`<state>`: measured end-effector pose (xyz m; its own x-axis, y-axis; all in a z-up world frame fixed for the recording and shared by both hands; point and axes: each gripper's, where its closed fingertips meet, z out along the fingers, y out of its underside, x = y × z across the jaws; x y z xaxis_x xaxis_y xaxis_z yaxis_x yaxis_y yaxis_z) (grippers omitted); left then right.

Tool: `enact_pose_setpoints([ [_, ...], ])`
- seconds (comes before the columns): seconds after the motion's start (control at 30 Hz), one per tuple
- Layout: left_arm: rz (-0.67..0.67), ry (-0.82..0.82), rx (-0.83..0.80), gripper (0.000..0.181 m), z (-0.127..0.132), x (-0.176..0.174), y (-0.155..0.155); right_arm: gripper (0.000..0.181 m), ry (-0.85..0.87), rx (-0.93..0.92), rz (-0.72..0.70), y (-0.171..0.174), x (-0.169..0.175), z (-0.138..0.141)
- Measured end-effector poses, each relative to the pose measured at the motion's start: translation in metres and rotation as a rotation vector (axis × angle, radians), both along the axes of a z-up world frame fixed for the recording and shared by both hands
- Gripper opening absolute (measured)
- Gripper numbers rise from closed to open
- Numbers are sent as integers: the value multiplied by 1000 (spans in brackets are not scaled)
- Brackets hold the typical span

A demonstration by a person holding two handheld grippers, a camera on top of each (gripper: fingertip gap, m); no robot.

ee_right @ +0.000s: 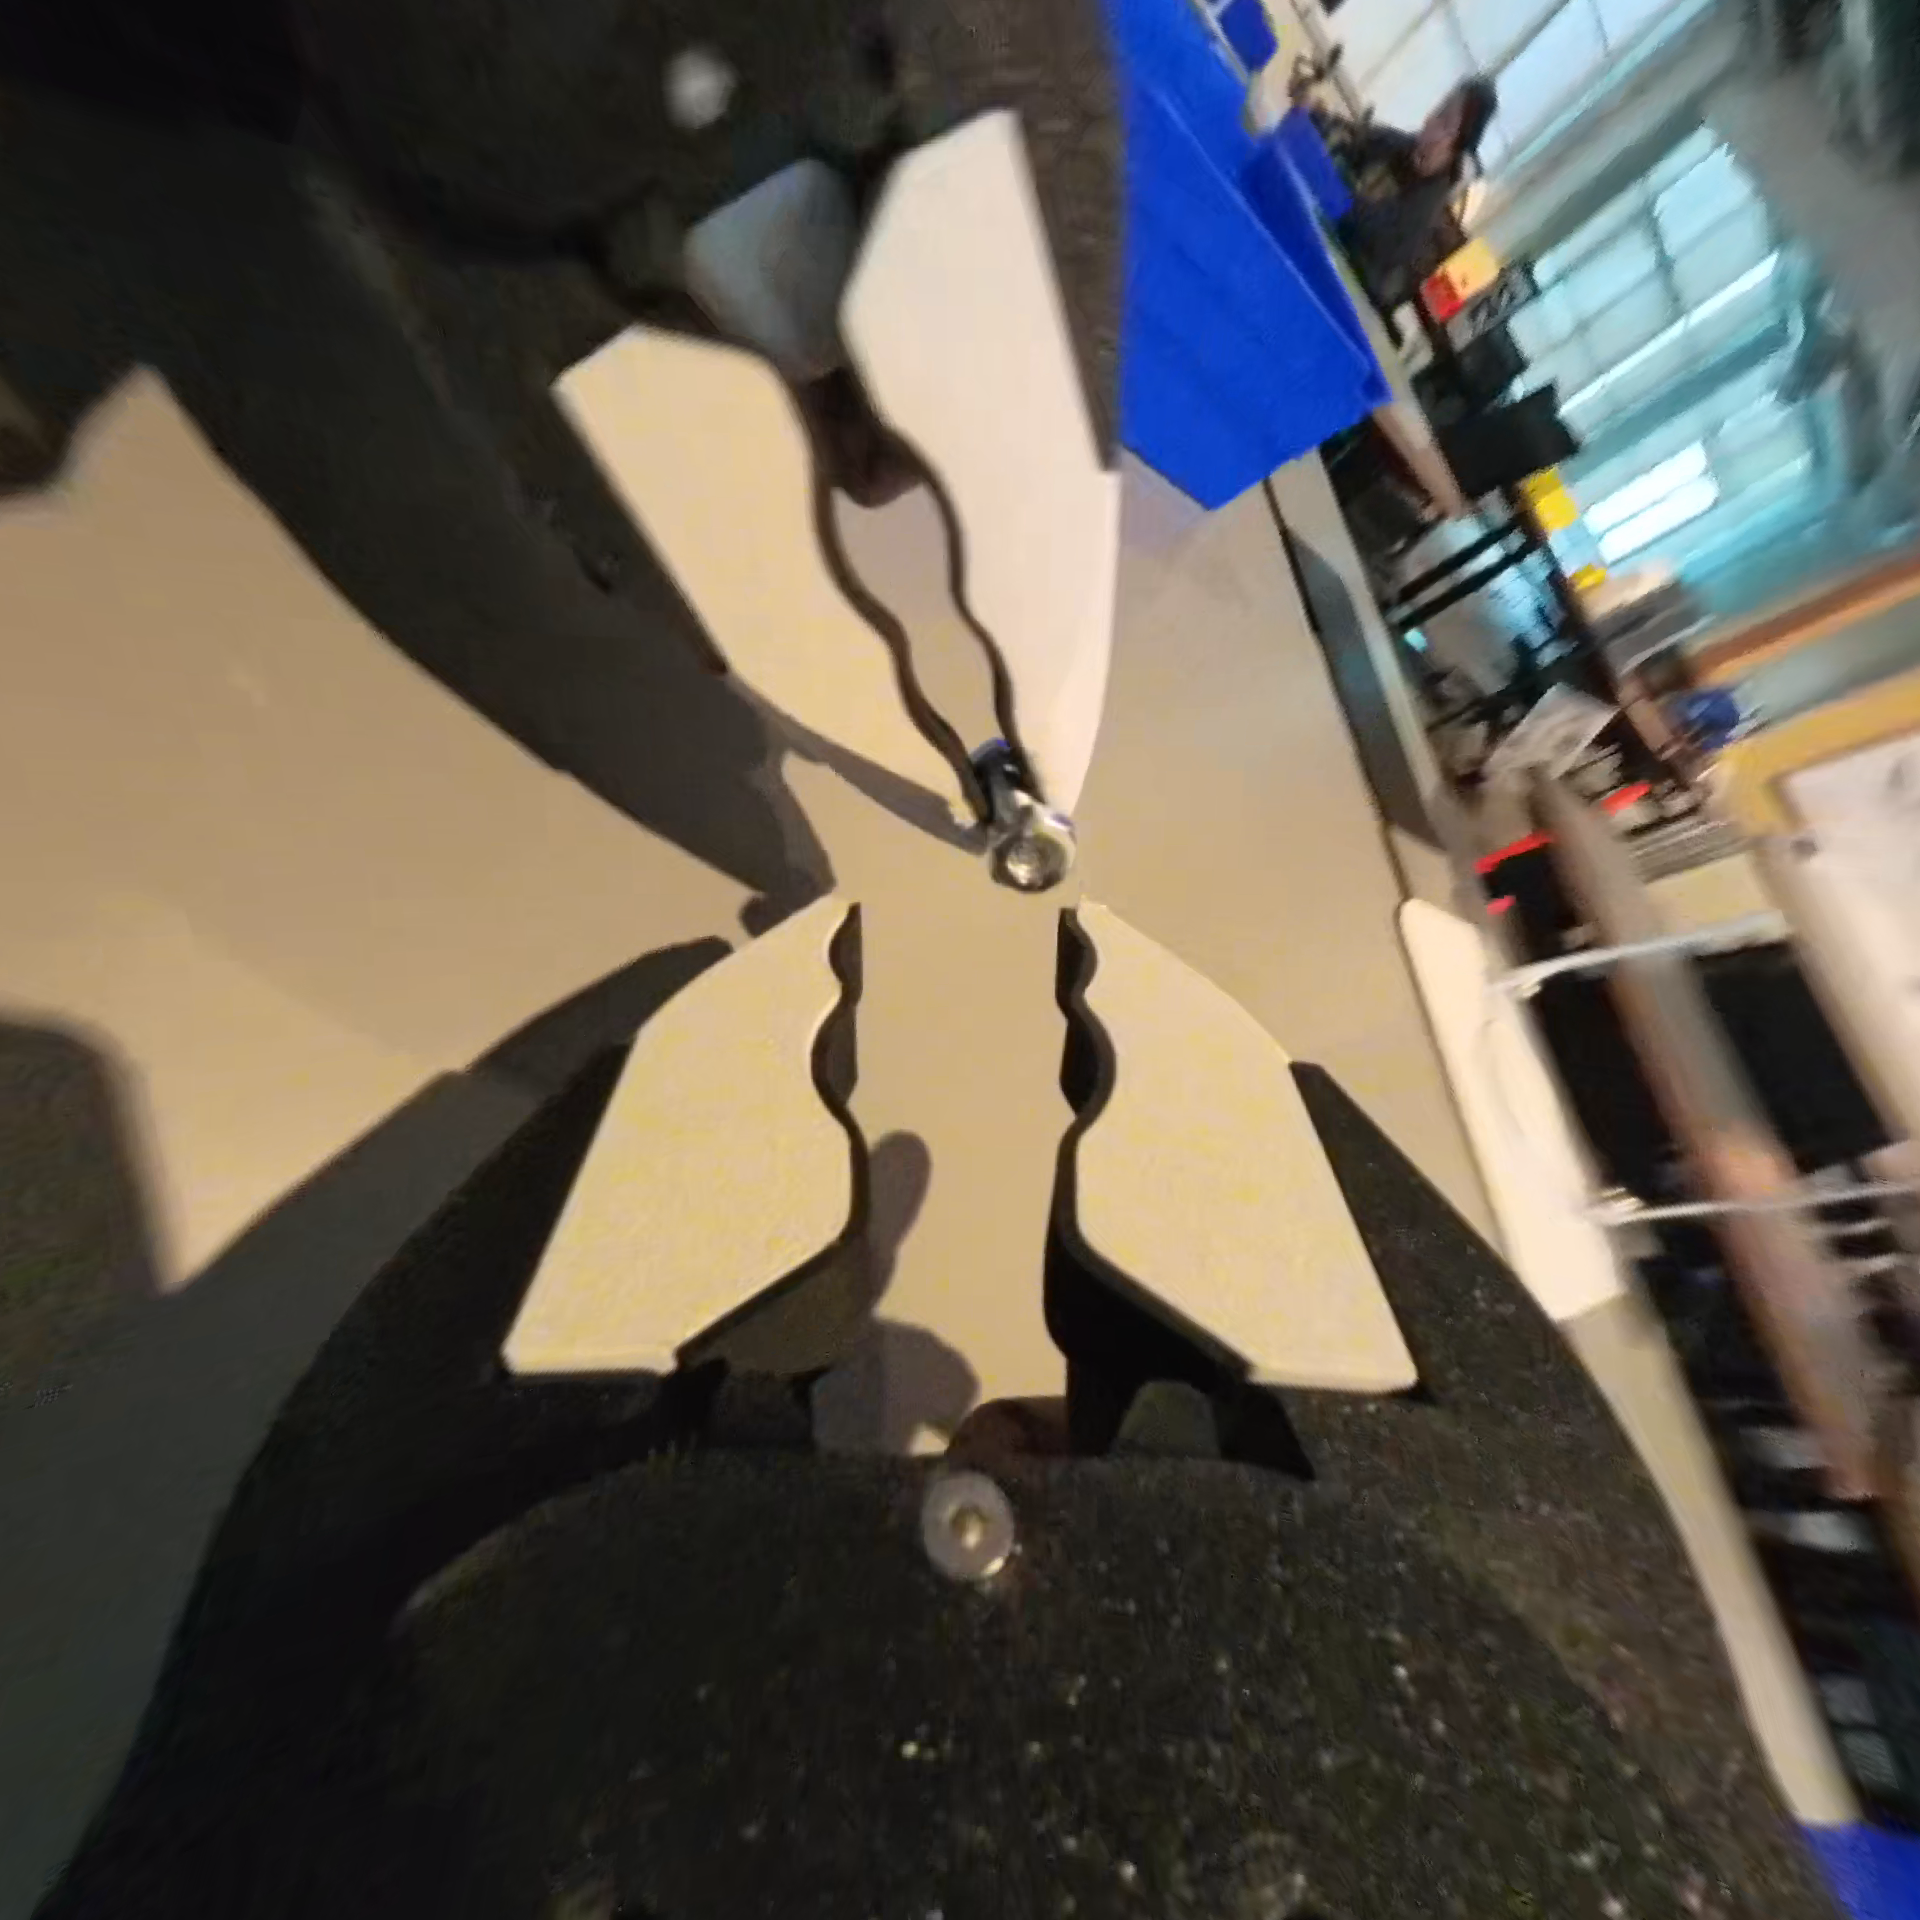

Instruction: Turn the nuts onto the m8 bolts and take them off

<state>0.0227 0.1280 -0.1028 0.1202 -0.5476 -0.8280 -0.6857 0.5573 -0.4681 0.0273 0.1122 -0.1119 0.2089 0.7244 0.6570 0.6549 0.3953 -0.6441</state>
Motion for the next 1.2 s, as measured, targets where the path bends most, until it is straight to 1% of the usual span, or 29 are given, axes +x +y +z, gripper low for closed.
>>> enact_pose_setpoints([
  [0.1, 40, 22, 136, 7, 8, -2, 6, 36, 144, -162, -20, -1, -2, 10],
  [0.2, 45, 21, 220, 7, 15, -1, 5, 32, 234, -209, -32, -1, -6, 21],
  [0.3, 28, 26, 257, 7, 17, 2, 1, 30, 250, -220, -53, 1, -7, 23],
  [0.4, 18, 47, 268, 7, 15, 2, 0, 17, 223, -182, -65, 3, -7, 22],
  [0.5, -27, 23, 164, 7, 9, 3, -6, 16, 138, -69, -32, 0, -5, 20],
  [0.67, -177, -19, -210, 7, -5, -1, -29, 16, -83, 247, 111, -17, -11, 16],
  [0.77, -209, -41, -422, 7, -12, -8, -37, 15, -224, 383, 128, -19, -16, 12],
  [0.83, -205, -66, -459, 7, -11, -11, -35, 15, -244, 437, 113, -17, -19, 13],
  [0.9, -169, -88, -421, 7, -8, -13, -29, 19, -194, 429, 73, -12, -18, 17],
  [0.97, -101, -83, -349, 7, -7, -16, -18, 29, -126, 349, 25, -7, -12, 17],
  [1.03, -1, -83, -215, 7, -2, -21, -4, 30, -32, 257, -52, -3, -2, 16],
  [1.1, 80, -109, -62, 7, 7, -26, 2, 29, 107, 143, -123, -7, 5, 18],
  [1.2, 113, -144, 168, 7, 22, -29, -8, 28, 336, -7, -167, -20, 5, 27],
])
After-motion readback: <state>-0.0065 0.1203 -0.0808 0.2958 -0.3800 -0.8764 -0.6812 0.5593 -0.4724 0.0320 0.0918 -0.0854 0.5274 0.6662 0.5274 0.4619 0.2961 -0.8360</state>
